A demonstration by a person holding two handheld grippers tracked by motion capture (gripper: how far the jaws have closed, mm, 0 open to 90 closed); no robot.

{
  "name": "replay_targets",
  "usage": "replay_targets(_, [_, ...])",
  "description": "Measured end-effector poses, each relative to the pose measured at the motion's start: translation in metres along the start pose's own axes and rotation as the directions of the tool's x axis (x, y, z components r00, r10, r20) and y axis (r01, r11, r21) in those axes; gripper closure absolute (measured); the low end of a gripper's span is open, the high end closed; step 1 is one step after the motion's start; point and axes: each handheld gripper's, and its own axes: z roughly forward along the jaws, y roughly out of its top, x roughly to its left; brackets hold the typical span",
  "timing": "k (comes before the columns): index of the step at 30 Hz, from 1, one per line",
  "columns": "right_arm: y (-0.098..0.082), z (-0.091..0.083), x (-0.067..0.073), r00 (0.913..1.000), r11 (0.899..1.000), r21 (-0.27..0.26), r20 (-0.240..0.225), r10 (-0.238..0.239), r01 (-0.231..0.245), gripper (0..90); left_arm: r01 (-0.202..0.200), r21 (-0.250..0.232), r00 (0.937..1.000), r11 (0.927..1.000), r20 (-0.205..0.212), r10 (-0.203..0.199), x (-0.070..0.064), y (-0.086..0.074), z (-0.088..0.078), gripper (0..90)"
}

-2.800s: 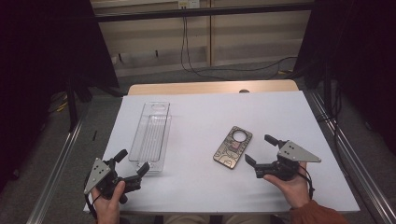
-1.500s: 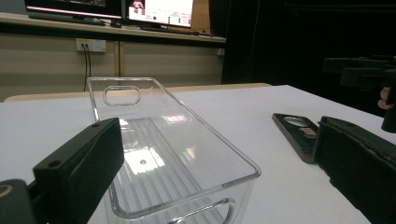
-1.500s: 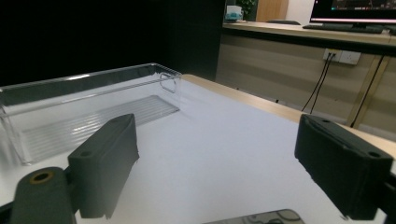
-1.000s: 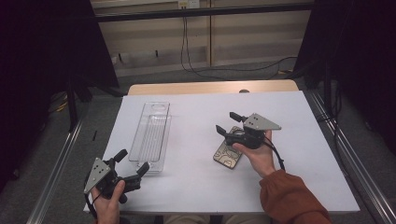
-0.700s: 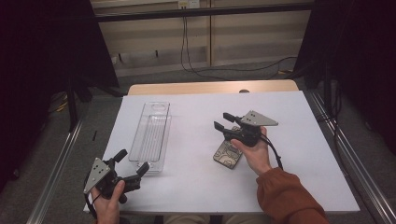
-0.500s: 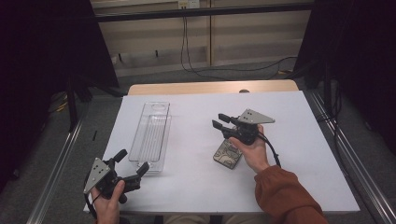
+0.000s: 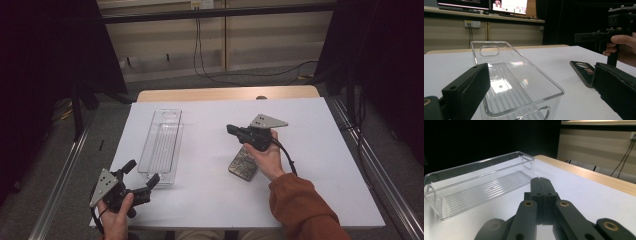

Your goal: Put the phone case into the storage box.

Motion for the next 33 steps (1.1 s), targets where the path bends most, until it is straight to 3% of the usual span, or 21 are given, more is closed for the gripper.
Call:
replay_targets(4, [0.004, 0.004, -0.001, 0.9998, 0.999, 0.048, -0.020, 0.001, 0.000, 90.0, 0.000, -0.001, 1.0000, 1.0000, 0.002, 0.000, -0.001, 0.000, 0.000, 1.9])
replay_targets(7, [0.006, 0.007, -0.003, 0.9989, 0.995, 0.094, -0.036, 0.031, -0.027, 90.0, 0.000, 0.000, 1.0000, 1.0000, 0.001, 0.000, 0.000, 0.000, 0.000, 1.9])
replay_targets(13, [0.007, 0.014, -0.003, 0.9965, 0.966, 0.254, -0.060, 0.059, -0.042, 90.0, -0.001, -0.001, 1.0000, 1.0000, 0.008, 0.001, -0.001, 0.000, 0.001, 1.9])
replay_targets(16, [0.007, 0.015, -0.001, 0.9921, 0.945, 0.323, -0.085, 0.092, -0.060, 90.0, -0.002, 0.001, 1.0000, 1.0000, 0.002, 0.002, 0.000, 0.000, 0.000, 1.9])
replay_targets(21, [0.008, 0.016, 0.000, 0.9879, 0.916, 0.395, -0.104, 0.115, -0.065, 90.0, -0.003, 0.003, 1.0000, 1.0000, 0.008, 0.003, 0.000, 0.000, 0.001, 1.9])
replay_targets(22, [0.010, 0.016, 0.001, 0.9874, 0.905, 0.420, -0.098, 0.124, -0.072, 90.0, -0.002, 0.002, 1.0000, 1.0000, 0.007, 0.002, 0.000, 0.000, 0.001, 1.9])
replay_targets(23, [0.010, 0.017, 0.001, 0.9872, 0.904, 0.423, -0.104, 0.121, -0.066, 90.0, -0.003, 0.002, 1.0000, 1.0000, 0.007, 0.003, 0.000, 0.000, 0.001, 1.9])
replay_targets(24, [0.012, 0.017, 0.002, 0.9840, 0.897, 0.432, -0.099, 0.148, -0.091, 90.0, -0.006, 0.004, 1.0000, 1.0000, 0.007, 0.006, 0.000, 0.000, 0.001, 1.9])
replay_targets(25, [0.014, 0.018, 0.003, 0.9848, 0.892, 0.443, -0.095, 0.146, -0.089, 90.0, -0.005, 0.002, 1.0000, 1.0000, 0.007, 0.005, 0.000, 0.000, 0.001, 1.9])
replay_targets(28, [0.016, 0.022, 0.004, 0.9865, 0.862, 0.503, -0.102, 0.128, -0.060, 90.0, -0.005, 0.002, 1.0000, 1.0000, 0.002, 0.005, 0.000, 0.000, 0.000, 1.9])
replay_targets(29, [0.016, 0.024, 0.005, 0.9861, 0.848, 0.527, -0.102, 0.131, -0.058, 90.0, -0.005, 0.002, 1.0000, 1.0000, 0.003, 0.005, 0.000, 0.000, 0.000, 1.9])
replay_targets(30, [0.015, 0.026, 0.006, 0.9875, 0.827, 0.560, -0.098, 0.124, -0.048, 90.0, -0.002, 0.000, 1.0000, 1.0000, 0.003, 0.002, 0.000, 0.000, 0.000, 1.9])
replay_targets(31, [0.015, 0.027, 0.007, 0.9887, 0.815, 0.578, -0.094, 0.117, -0.041, 90.0, -0.004, 0.001, 1.0000, 1.0000, 0.004, 0.004, 0.000, 0.000, 0.000, 1.9])
replay_targets(33, [0.013, 0.030, 0.008, 0.9871, 0.802, 0.596, -0.095, 0.129, -0.048, 90.0, -0.001, -0.002, 1.0000, 1.0000, 0.007, 0.001, 0.000, 0.000, 0.000, 1.9])
